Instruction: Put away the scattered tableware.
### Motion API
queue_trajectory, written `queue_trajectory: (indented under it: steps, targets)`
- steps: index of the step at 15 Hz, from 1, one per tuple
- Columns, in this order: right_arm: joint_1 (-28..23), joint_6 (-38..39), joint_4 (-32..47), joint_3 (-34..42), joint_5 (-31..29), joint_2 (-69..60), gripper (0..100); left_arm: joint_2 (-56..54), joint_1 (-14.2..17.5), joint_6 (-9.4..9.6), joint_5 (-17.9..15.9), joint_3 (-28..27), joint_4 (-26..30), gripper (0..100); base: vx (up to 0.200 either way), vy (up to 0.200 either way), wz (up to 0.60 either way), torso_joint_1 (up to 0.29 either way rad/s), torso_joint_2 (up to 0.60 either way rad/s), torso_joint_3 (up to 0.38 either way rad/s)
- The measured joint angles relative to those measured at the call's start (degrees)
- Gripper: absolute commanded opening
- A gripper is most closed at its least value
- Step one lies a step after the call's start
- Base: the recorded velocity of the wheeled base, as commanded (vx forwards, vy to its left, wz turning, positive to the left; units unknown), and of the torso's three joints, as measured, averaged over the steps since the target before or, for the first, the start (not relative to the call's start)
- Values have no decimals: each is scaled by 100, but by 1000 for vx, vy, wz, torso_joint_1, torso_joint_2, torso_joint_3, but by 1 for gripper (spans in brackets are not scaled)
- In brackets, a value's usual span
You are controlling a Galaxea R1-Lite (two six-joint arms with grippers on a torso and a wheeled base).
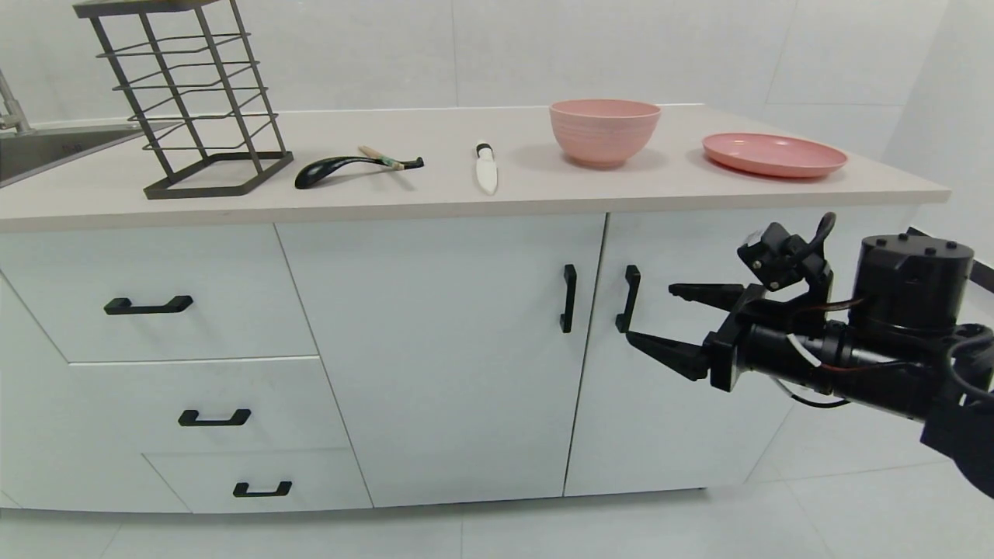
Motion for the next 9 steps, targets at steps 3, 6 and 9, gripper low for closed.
queue_trajectory:
  steps: [3, 6, 9]
  targets:
    - [-13, -4, 0, 180, -54, -66, 100, 0, 0, -22, -71, 0, -129, 100, 0, 0, 0, 0, 0, 0]
    - [-50, 0, 5, 530, -134, -325, 100, 0, 5, -30, -339, -217, -1525, 100, 0, 0, 0, 0, 0, 0]
    - [-83, -4, 7, 673, -141, -479, 100, 152, -38, -169, -1313, -1045, -1629, 100, 0, 0, 0, 0, 0, 0]
